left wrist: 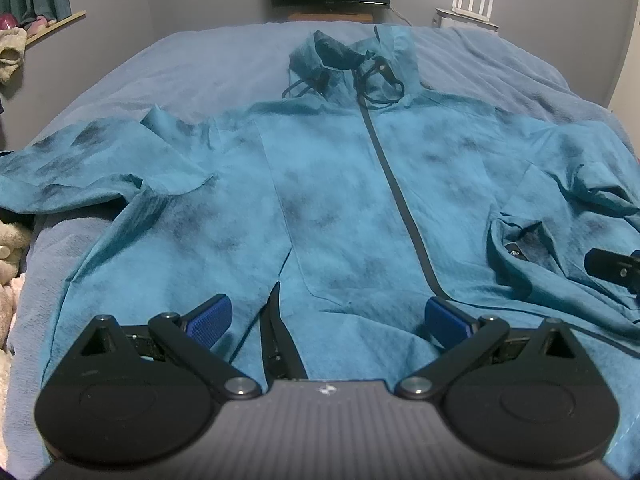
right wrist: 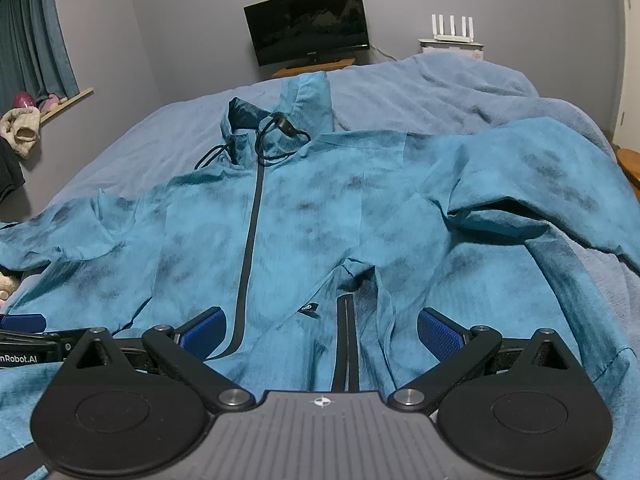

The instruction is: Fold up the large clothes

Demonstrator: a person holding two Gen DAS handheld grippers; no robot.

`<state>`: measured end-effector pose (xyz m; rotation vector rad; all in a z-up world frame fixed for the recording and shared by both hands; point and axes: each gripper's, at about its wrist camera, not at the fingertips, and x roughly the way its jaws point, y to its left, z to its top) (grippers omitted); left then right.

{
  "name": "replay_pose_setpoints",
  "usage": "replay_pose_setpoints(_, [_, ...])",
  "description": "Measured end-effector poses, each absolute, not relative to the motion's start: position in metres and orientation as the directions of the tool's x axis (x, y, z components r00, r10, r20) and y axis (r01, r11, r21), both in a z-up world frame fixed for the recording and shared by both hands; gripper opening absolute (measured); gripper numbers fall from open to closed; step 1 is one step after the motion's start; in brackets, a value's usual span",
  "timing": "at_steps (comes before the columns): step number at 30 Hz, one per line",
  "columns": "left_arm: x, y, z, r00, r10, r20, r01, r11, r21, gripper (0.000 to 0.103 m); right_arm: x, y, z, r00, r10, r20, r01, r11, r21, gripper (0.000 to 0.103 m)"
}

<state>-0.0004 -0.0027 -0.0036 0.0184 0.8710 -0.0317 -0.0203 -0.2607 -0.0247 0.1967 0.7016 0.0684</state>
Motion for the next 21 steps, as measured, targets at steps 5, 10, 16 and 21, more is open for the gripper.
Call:
replay_pose_setpoints(5, [0.0, -0.0022, -0.0037, 0.642, -0.021, -0.766, 0.036, 0.999, 0.002, 0.103, -0.0199, -0.2604, -0.0247, 0.762, 0.128, -0.635, 0.004, 0.979, 0.203, 0.103])
replay_pose_setpoints(10, [0.0002, -0.0019, -0.0036, 0.642, -0.021, -0.766, 0.036, 0.999, 0.002, 0.103, -0.0197, -0.2601, -0.0246, 0.761, 0.128, -0.635, 0.005, 0.979, 0.203, 0.103])
replay_pose_setpoints(16, [0.0002, -0.0015, -0.0035, 0.642, -0.023, -0.767, 0.036, 0.999, 0.001, 0.103, -0.0196, -0.2597, -0.0243, 0.761, 0.128, -0.636, 0.005, 0.979, 0.203, 0.103])
replay_pose_setpoints(21, [0.0005, -0.0009, -0.0036, 0.641, -0.024, -0.767, 0.037, 0.999, 0.0, 0.103, -0.0194, -0.2596, -0.0242, 0.76, 0.127, -0.637, 0.007, 0.979, 0.203, 0.103])
